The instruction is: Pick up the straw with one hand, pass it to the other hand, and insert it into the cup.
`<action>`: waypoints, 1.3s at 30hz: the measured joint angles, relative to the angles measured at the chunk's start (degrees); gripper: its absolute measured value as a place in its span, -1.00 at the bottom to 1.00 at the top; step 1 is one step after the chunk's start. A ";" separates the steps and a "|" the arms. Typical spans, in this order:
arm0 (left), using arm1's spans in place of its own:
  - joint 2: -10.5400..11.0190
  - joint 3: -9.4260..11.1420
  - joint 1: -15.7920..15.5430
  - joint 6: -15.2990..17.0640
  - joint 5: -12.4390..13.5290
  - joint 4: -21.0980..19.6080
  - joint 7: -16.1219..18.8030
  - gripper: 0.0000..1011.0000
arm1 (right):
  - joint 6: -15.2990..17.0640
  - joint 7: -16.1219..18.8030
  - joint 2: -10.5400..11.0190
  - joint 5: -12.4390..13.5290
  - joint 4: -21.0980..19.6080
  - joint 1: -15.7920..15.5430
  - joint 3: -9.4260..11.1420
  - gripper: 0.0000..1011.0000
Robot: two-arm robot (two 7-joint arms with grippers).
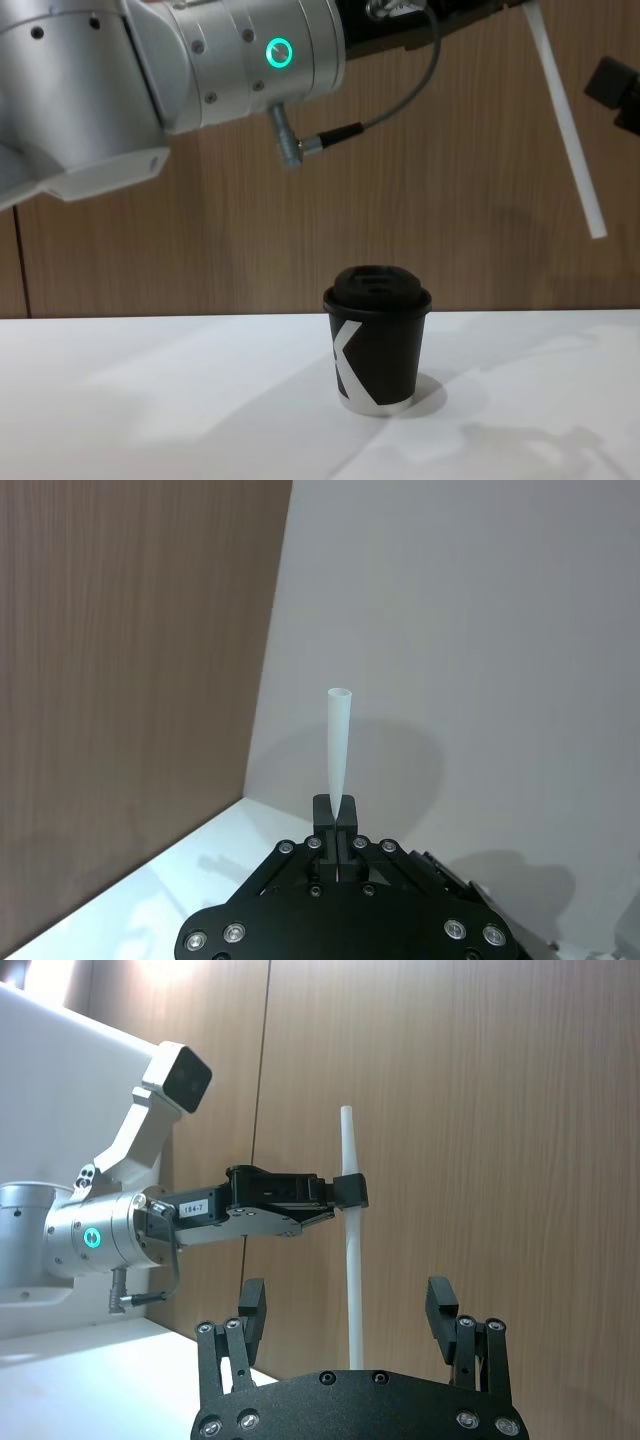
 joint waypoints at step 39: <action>3.57 1.50 -2.45 5.40 9.88 -2.03 7.18 -0.99 | 0.00 0.00 0.00 0.00 0.00 0.00 0.00 0.98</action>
